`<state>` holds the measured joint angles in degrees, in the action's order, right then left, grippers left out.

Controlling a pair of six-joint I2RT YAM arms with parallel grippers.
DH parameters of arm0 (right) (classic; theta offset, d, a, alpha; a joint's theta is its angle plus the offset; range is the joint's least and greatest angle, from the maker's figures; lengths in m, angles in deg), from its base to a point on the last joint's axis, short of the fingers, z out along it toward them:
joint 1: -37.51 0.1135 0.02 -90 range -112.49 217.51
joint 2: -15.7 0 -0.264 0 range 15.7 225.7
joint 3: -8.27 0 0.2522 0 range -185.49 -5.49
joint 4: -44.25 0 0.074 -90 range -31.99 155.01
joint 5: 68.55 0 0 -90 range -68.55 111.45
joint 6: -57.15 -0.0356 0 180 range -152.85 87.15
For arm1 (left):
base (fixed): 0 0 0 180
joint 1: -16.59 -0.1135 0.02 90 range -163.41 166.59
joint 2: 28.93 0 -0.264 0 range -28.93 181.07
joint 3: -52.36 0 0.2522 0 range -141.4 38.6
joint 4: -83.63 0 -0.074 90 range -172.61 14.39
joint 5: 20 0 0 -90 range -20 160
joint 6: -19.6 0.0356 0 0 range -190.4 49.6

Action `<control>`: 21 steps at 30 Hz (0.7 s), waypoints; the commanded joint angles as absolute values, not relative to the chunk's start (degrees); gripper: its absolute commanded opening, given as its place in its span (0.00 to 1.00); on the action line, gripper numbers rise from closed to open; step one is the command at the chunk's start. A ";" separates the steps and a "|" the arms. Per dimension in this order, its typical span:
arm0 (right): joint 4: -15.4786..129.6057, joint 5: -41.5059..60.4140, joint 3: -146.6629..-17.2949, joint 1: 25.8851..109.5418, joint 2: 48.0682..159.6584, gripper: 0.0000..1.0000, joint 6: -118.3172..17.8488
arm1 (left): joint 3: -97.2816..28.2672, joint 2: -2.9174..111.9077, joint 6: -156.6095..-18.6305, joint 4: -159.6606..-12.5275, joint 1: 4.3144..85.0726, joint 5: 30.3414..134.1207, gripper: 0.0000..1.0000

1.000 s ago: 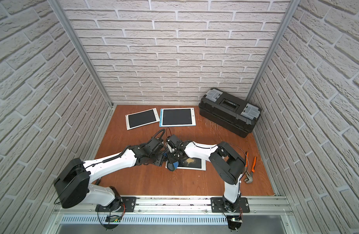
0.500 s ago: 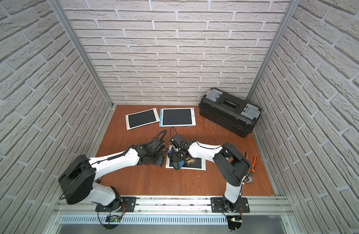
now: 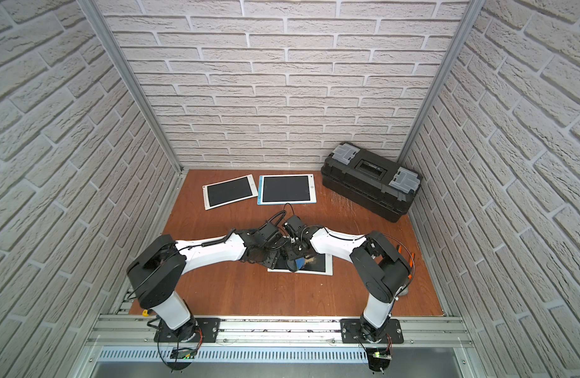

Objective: Wipe the drawing tablet
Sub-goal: Wipe the dirt from the drawing tablet.

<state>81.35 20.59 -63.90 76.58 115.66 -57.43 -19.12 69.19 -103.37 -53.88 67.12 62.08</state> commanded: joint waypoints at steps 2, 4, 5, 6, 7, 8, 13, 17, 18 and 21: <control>85.44 22.25 -61.91 75.92 115.70 0.03 -56.58 | -21.27 72.15 -102.75 -53.20 67.31 60.86 0.73; 85.48 21.99 -61.99 75.93 115.75 0.03 -56.41 | -22.55 73.70 -102.40 -51.75 67.37 60.26 0.72; 85.61 21.87 -62.08 75.92 115.81 0.03 -56.40 | -23.23 74.47 -102.29 -50.68 67.31 59.64 0.72; 85.70 21.65 -62.01 75.96 115.76 0.03 -56.32 | -23.57 75.07 -102.20 -49.94 67.34 59.33 0.72; 85.71 21.46 -61.87 75.96 115.72 0.03 -56.32 | -23.84 75.80 -101.89 -49.05 67.34 59.07 0.72; 85.91 21.45 -61.74 75.92 115.72 0.03 -56.29 | -24.19 76.40 -101.71 -48.07 67.31 58.65 0.72; 87.23 21.46 -59.92 75.23 114.66 0.03 -55.96 | -23.42 77.48 -101.91 -47.35 67.37 59.66 0.72; 89.29 21.83 -57.59 73.02 112.88 0.03 -55.44 | -22.26 77.56 -102.41 -47.89 67.40 60.02 0.72; 89.88 22.25 -57.28 72.54 112.56 0.03 -55.22 | -22.06 77.52 -102.52 -47.97 67.48 60.07 0.72; 92.21 23.48 -56.97 71.12 111.73 0.03 -54.92 | -21.38 77.42 -102.70 -48.42 67.57 60.19 0.72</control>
<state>83.03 20.02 -59.25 72.84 111.55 -55.85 -24.69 74.26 -102.58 -51.54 67.31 61.14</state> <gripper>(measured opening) 0.126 0.716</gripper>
